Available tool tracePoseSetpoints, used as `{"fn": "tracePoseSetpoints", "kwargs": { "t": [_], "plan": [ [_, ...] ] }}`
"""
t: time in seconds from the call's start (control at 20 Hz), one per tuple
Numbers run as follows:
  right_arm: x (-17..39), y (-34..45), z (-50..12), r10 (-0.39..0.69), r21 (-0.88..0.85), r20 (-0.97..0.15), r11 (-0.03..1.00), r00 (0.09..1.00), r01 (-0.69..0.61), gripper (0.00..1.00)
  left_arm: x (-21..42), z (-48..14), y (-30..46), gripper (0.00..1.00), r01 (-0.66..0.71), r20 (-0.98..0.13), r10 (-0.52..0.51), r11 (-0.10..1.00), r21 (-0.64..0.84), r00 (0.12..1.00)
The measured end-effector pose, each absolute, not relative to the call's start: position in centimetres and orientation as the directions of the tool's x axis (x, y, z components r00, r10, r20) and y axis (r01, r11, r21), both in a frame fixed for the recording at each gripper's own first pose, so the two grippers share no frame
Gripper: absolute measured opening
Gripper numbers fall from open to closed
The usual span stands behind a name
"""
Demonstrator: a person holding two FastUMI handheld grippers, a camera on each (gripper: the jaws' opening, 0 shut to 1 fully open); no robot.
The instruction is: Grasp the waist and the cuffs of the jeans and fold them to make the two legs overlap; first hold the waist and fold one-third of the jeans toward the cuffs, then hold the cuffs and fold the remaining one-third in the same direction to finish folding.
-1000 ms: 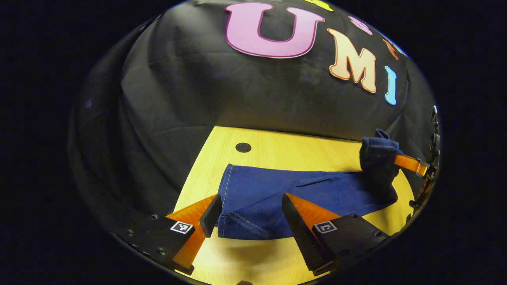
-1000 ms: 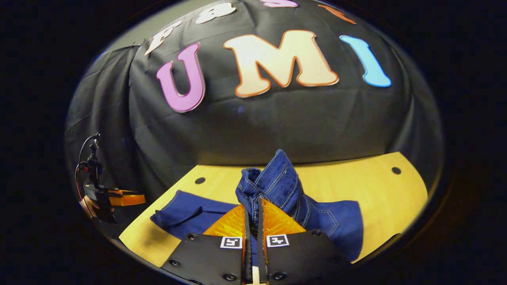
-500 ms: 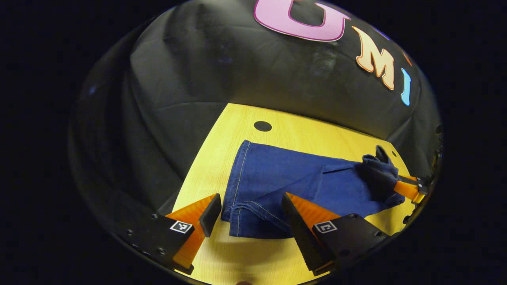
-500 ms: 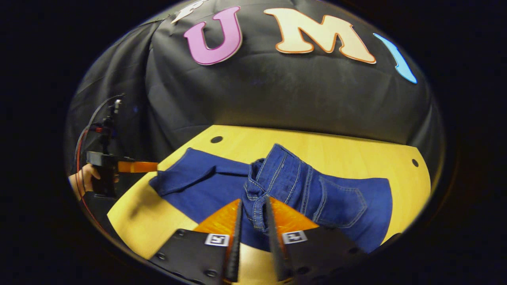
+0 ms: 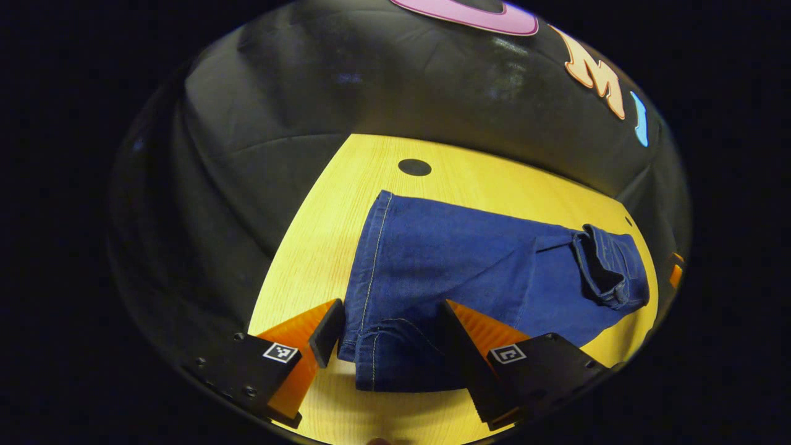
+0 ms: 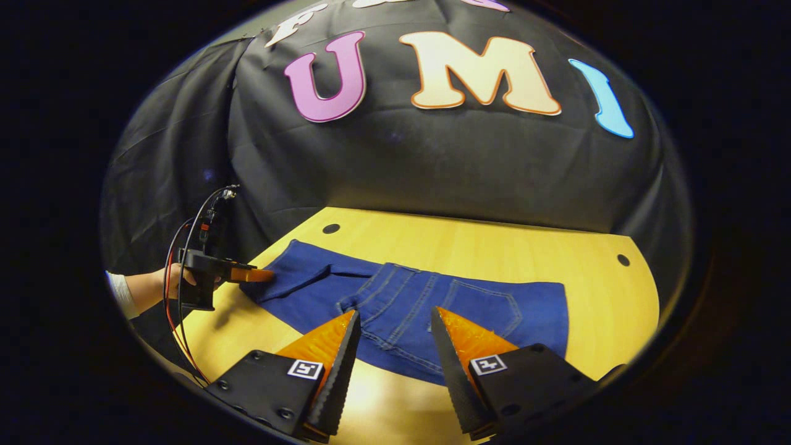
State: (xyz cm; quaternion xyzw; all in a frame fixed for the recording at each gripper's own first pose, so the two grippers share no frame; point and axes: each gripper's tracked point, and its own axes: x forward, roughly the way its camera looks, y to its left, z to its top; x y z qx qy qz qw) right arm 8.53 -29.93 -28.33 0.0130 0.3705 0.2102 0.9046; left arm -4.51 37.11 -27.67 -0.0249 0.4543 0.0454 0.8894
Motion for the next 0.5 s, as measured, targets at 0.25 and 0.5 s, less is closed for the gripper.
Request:
{"fn": "tracePoseSetpoints", "kwargs": {
  "t": [0.25,0.5],
  "plan": [
    [9.1,-33.2,-27.2,0.340,0.162,-0.655,0.935,0.675,-0.314,0.69,-4.5,-27.8,36.9,0.86,-0.108,-0.805,0.077,0.994,0.016,0.588],
    [8.9,-34.7,-26.8,0.337,0.159,-0.651,0.937,0.680,-0.312,0.69,-2.9,-27.6,34.0,0.04,-0.137,-0.782,0.041,0.989,-0.057,0.622]
  ]
}}
